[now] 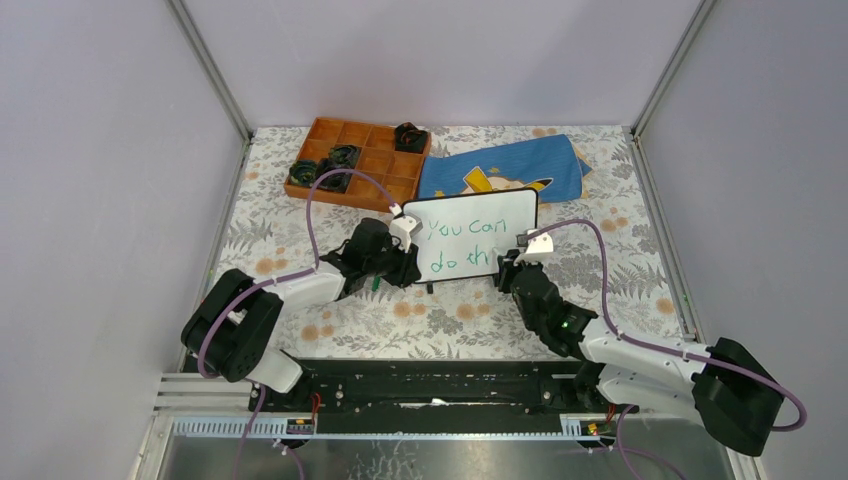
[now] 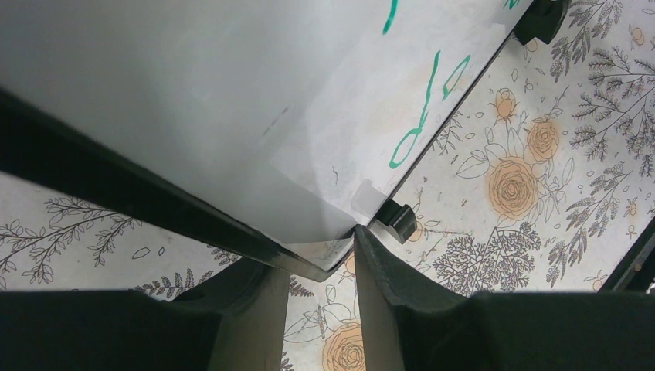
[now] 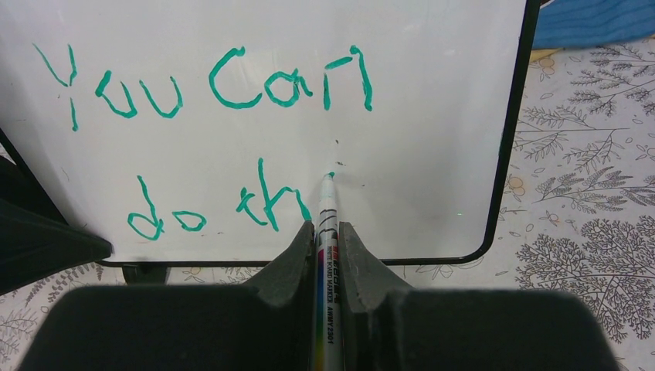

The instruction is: Write a sentence on the whiteboard

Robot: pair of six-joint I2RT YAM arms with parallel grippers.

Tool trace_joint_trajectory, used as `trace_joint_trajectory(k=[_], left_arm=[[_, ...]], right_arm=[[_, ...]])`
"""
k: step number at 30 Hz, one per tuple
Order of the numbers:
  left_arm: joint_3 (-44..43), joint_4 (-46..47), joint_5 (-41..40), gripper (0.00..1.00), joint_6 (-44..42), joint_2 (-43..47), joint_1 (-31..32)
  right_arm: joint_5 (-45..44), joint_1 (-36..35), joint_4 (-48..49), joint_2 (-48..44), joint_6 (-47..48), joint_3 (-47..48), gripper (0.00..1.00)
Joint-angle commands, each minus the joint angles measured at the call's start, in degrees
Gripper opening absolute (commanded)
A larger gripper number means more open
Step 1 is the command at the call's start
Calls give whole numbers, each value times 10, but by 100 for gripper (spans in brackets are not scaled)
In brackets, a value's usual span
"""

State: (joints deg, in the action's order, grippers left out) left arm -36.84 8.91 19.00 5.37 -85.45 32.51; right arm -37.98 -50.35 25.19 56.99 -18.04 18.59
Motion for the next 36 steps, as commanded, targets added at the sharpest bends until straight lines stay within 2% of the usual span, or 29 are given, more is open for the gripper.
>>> trace_joint_trajectory(k=[1,8,18,36], left_arm=[[-9,-13,-9,40,-14,-7,7],[-8,-12,-10,40,-14,-6,7],[-7,-12,-11,40,-13,-6,7],[-9,-13,-12,40,-14,-7,7]], right_arm=[[1,8,-1,-23,-11,19,0],[13,8,-42,-73,-9,12,0],[37,7,-57,-81,-24,-9,0],[19,9,-21,-37,-32,5,0]])
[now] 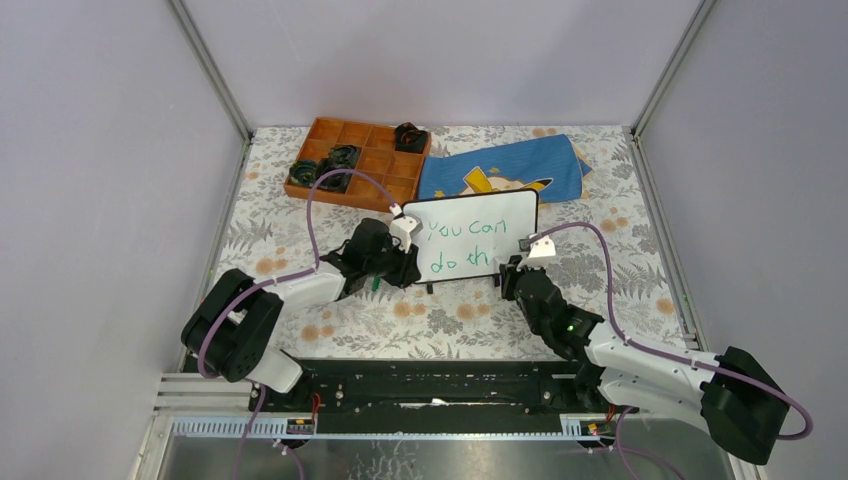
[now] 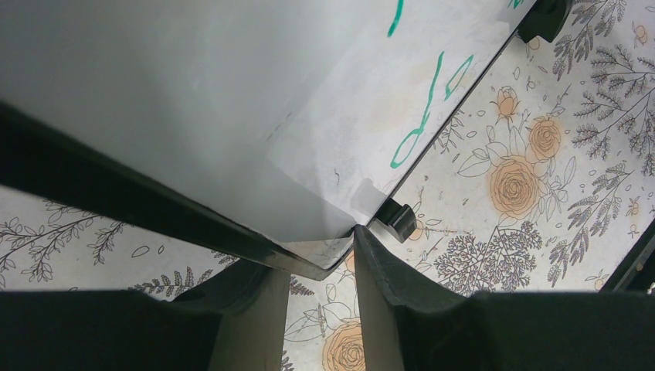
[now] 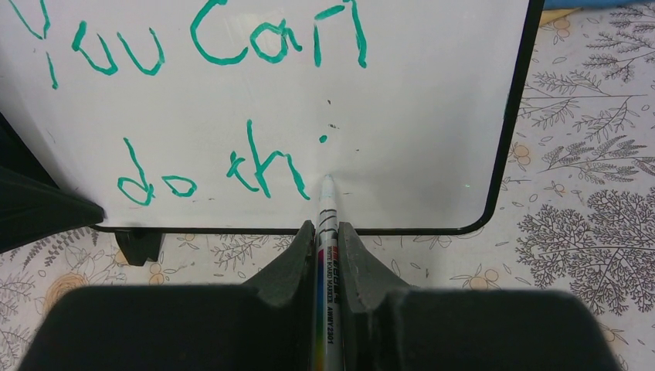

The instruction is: Write a sentence on the whiteboard

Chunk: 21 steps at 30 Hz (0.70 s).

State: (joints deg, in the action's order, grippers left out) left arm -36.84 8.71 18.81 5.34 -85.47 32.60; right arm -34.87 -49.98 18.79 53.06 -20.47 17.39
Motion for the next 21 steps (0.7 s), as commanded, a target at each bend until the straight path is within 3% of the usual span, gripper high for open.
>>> trace_joint_trajectory(k=[1,21], left_arm=[[-8,-10,-10,40,-13,-6,7],[-8,-9,-10,40,-13,-6,7]], right_arm=[[-12,5,45,3,-7,18,0],[-21,4,59,28,-1,28,0]])
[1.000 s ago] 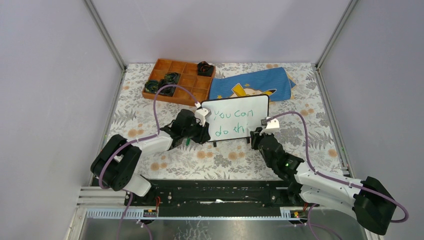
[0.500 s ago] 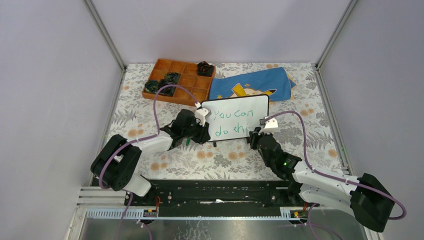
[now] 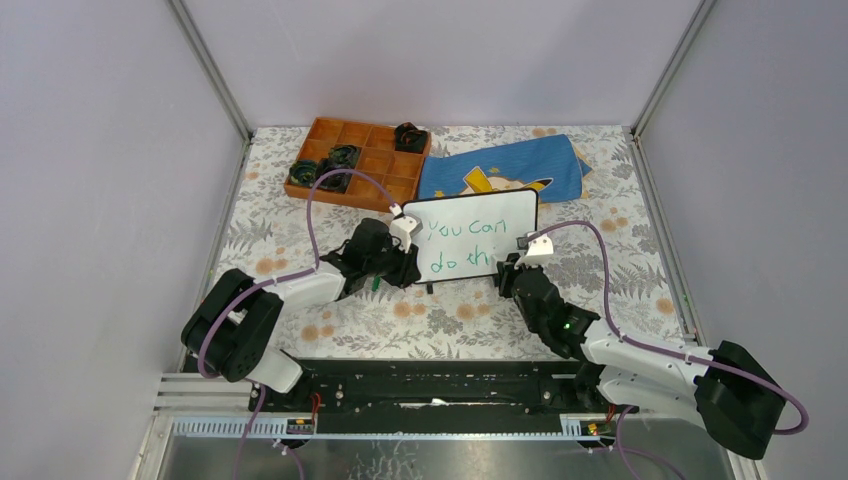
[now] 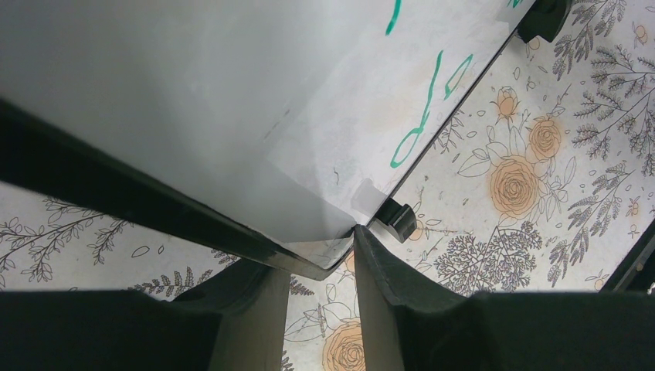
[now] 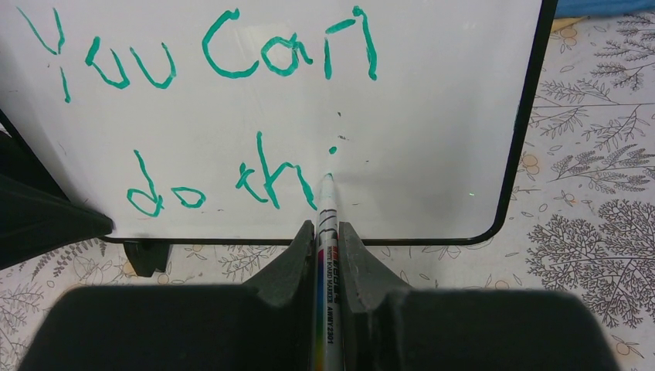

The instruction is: Write a sentence on the whiteboard

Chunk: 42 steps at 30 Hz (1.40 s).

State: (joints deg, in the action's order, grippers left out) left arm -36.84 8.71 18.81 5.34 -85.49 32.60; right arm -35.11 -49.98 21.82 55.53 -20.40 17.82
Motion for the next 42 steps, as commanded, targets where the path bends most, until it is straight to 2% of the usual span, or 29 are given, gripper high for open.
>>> trace_joint_trajectory(k=[1,42], left_arm=[[-8,-9,-10,40,-13,-6,7],[-7,-9,-12,40,-14,-5,9]], right_arm=[[-17,5,28,4,-3,23,0],[5,4,-17,-5,-44,-11,0]])
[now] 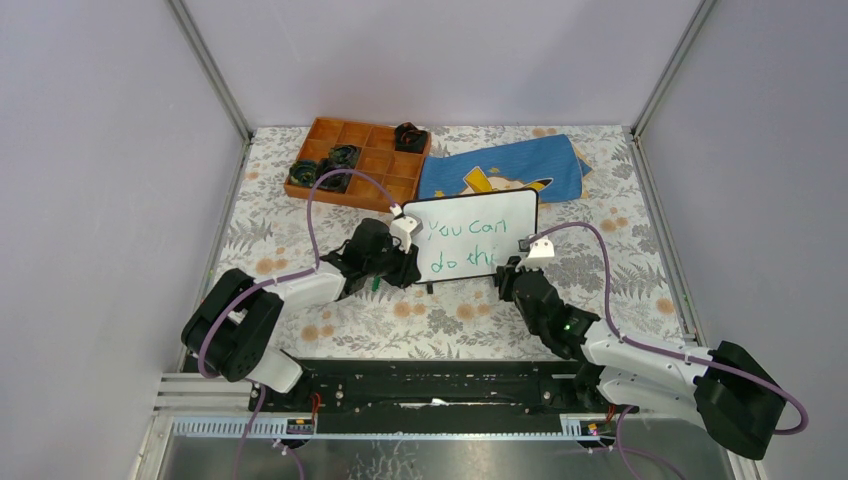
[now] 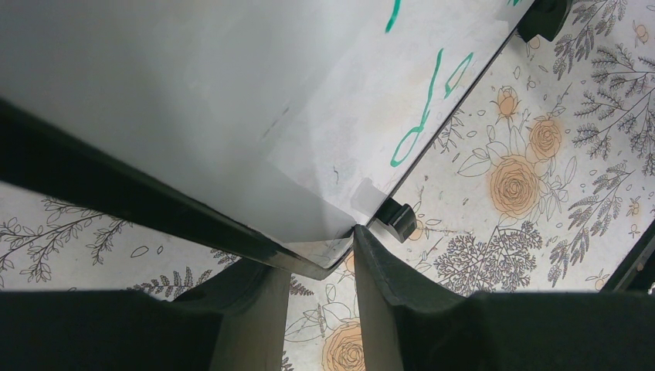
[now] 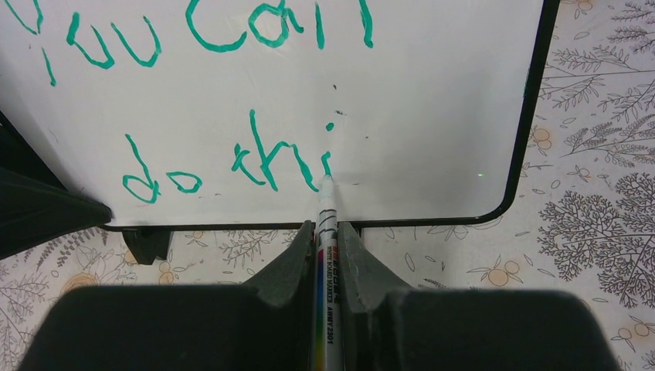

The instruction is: Write a sentence on the whiteboard

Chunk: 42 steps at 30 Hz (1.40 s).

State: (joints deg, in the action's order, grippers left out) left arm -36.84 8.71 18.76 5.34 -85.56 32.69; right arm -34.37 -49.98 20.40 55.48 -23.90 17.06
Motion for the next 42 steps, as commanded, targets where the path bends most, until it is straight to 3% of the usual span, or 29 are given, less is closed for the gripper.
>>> trace_joint_trajectory(k=[1,14,28,42], left_arm=[[-7,-9,-12,40,-14,-5,8],[-5,-8,-14,40,-13,-4,8],[-7,-9,-13,40,-13,-4,8],[-6,-8,-13,40,-14,-4,9]], right_arm=[[-2,4,-3,-5,-8,-3,0],[-21,4,-49,-92,6,26,0],[-83,5,-62,-50,21,63,0],[-80,15,-51,-14,29,80,0]])
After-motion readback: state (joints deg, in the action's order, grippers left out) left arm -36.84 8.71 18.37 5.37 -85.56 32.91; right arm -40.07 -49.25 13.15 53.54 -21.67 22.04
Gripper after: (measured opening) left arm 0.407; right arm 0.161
